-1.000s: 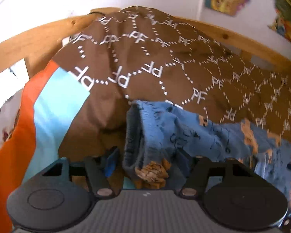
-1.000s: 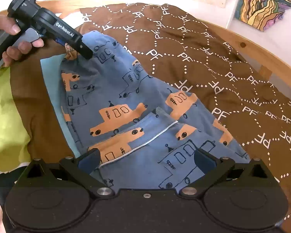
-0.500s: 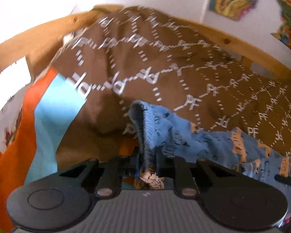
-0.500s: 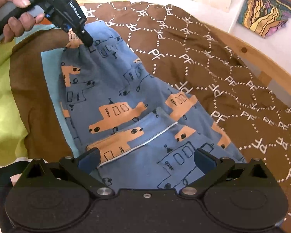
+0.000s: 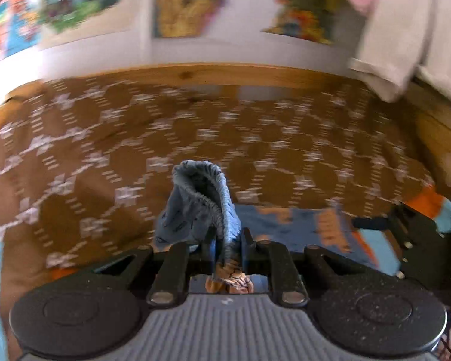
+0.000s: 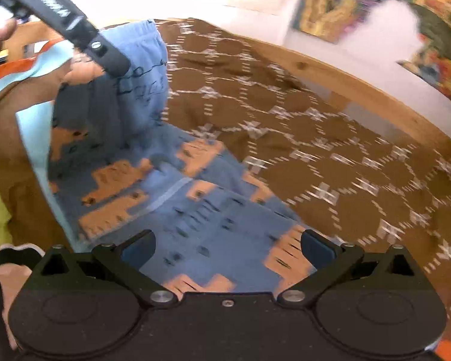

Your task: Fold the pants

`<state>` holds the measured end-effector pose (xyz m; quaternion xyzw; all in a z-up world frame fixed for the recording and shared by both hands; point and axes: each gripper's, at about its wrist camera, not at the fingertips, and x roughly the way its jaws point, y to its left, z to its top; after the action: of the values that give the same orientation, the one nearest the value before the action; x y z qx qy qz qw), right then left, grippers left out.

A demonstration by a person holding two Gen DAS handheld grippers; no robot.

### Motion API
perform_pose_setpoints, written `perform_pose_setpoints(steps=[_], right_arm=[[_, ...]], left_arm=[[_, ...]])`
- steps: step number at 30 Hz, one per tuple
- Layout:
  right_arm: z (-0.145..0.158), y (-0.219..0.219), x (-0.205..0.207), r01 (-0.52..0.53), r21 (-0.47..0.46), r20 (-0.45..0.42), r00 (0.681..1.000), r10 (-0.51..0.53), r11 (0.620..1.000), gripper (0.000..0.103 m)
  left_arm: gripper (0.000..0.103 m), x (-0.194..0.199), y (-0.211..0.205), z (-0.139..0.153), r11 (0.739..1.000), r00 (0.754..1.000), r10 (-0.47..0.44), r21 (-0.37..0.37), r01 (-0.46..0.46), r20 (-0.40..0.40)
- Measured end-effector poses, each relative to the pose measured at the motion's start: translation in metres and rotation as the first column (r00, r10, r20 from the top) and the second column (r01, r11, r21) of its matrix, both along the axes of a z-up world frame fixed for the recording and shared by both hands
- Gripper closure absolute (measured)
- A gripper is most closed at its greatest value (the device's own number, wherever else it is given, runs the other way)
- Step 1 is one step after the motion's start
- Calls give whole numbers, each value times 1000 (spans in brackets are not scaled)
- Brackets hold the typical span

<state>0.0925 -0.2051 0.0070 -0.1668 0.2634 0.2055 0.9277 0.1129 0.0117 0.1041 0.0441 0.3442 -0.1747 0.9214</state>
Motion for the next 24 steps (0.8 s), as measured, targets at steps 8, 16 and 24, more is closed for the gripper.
perform_pose_setpoints(steps=[8, 16, 24], right_arm=[[-13, -61, -15, 210, -44, -35, 977, -212, 977, 1], [-21, -102, -23, 351, -47, -62, 933, -354, 935, 1], [-4, -104, -13, 329, 87, -75, 943, -323, 940, 1]], left_arm=[[86, 13, -76, -15, 982, 982, -184, -59, 180, -54], [28, -2, -105, -48, 959, 951, -284, -49, 280, -119], [28, -20, -102, -83, 936, 941, -325, 111, 335, -95]])
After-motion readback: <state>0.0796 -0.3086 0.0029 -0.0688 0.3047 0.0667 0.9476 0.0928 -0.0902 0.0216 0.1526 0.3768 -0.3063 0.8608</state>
